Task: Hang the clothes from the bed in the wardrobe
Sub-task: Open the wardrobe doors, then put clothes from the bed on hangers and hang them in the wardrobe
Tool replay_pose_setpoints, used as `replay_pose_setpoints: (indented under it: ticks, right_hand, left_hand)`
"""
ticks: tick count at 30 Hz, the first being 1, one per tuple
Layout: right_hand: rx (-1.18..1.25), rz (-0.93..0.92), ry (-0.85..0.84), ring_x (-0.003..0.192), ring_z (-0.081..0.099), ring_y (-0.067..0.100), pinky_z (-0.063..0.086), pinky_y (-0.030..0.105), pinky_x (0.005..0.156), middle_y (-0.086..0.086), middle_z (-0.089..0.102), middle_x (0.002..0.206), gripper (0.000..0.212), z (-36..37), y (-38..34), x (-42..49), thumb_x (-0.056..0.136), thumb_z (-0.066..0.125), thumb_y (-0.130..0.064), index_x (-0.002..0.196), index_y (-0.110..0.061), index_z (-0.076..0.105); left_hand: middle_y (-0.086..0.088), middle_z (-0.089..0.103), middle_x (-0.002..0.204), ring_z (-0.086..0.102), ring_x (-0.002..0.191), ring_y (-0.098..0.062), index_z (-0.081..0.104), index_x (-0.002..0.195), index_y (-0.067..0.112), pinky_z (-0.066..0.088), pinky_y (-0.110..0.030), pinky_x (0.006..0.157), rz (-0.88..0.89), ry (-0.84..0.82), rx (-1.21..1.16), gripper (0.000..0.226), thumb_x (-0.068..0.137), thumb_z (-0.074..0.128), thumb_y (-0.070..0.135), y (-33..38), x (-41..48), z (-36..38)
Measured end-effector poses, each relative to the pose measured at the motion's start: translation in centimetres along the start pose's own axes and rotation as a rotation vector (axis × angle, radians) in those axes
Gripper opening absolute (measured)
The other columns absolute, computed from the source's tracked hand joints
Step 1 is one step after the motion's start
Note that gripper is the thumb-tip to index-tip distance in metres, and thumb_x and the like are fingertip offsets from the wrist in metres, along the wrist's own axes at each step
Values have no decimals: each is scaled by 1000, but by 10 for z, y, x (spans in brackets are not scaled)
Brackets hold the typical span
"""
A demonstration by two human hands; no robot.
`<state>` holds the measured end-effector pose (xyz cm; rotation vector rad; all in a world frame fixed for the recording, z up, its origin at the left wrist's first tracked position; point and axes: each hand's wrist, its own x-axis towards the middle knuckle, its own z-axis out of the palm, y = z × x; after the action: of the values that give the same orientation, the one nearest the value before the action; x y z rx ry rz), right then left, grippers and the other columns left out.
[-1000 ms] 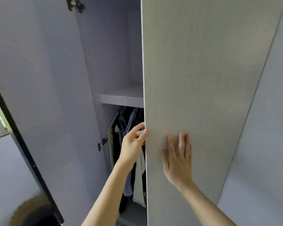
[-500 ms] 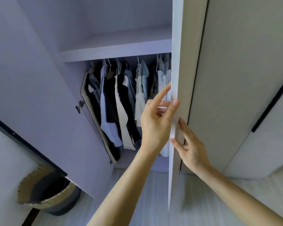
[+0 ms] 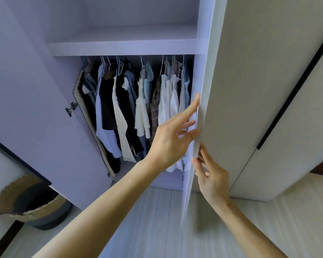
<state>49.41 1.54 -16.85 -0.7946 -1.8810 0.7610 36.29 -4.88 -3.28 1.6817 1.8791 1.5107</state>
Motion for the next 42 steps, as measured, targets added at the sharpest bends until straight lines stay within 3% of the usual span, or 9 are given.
replay_pose_setpoints:
  ticks: [4, 7, 12, 18, 21, 26, 32, 37, 42]
  right_hand:
    - [-10, 53, -40, 86, 71, 14, 60, 40, 78, -18, 70, 103, 49, -26, 12, 0, 101, 57, -30, 145, -44, 42]
    - [-31, 91, -123, 90, 66, -3, 55, 21, 85, -34, 61, 107, 50, -44, 16, 4, 101, 54, -34, 146, -48, 38]
    - [-101, 125, -358, 84, 65, -6, 49, 9, 75, -36, 61, 103, 34, -66, 26, -9, 101, 53, -32, 134, -37, 56]
    - [-73, 21, -446, 78, 65, -7, 45, 9, 67, -28, 68, 91, 10, -63, 29, -44, 94, 63, -30, 98, -32, 71]
    - [-85, -75, -551, 85, 62, -10, 43, 7, 76, -34, 64, 90, 15, -34, 26, -51, 91, 58, -33, 96, -31, 72]
    - [-264, -247, -669, 99, 68, 16, 54, 26, 84, -15, 73, 100, 24, 39, 13, -51, 89, 54, -38, 95, -29, 76]
    - [-487, -241, -1015, 144, 31, 15, 31, 32, 114, -15, 54, 143, 36, 142, -11, -26, 101, 45, -41, 131, -34, 62]
    - [-445, -256, -987, 143, 30, 10, 24, 25, 113, -18, 53, 143, 38, 234, -47, 21, 102, 40, -42, 134, -34, 59]
    - [-411, -304, -853, 138, 40, 19, 32, 31, 110, -10, 62, 134, 35, 310, -89, 93, 100, 50, -35, 131, -26, 63]
  left_hand:
    - [44, 49, 116, 60, 113, 7, 21, 141, 67, 48, -18, 99, -13, 2, 24, 83, 95, 67, 15, 17, 1, 30]
    - [48, 43, 125, 56, 117, 10, 20, 144, 62, 50, -20, 98, -9, 48, 27, 79, 97, 64, 16, 23, -1, 47]
    - [37, 49, 131, 63, 110, 7, 26, 147, 52, 50, -18, 96, -20, 90, 43, 69, 99, 59, 16, 13, -17, 51]
    - [21, 57, 127, 58, 106, 3, 62, 126, 43, 44, -18, 91, -394, -80, 242, 32, 98, 56, 29, -66, -87, 39]
    - [17, 51, 139, 50, 125, -6, 54, 134, 43, 43, -26, 102, -655, -175, 383, 38, 97, 55, 33, -115, -133, 22]
    - [4, 45, 146, 45, 132, -21, 48, 140, 40, 45, -39, 102, -990, -177, 483, 44, 97, 52, 47, -157, -181, -31]
    - [4, 49, 144, 42, 134, -25, 47, 141, 38, 42, -42, 104, -1054, -153, 668, 45, 97, 48, 48, -206, -205, -105]
    - [2, 58, 132, 49, 125, -30, 57, 128, 29, 46, -40, 96, -996, -86, 780, 36, 94, 47, 40, -250, -176, -187]
    - [3, 48, 148, 41, 135, -27, 45, 145, 35, 37, -41, 108, -938, -24, 766, 48, 97, 47, 41, -285, -118, -261]
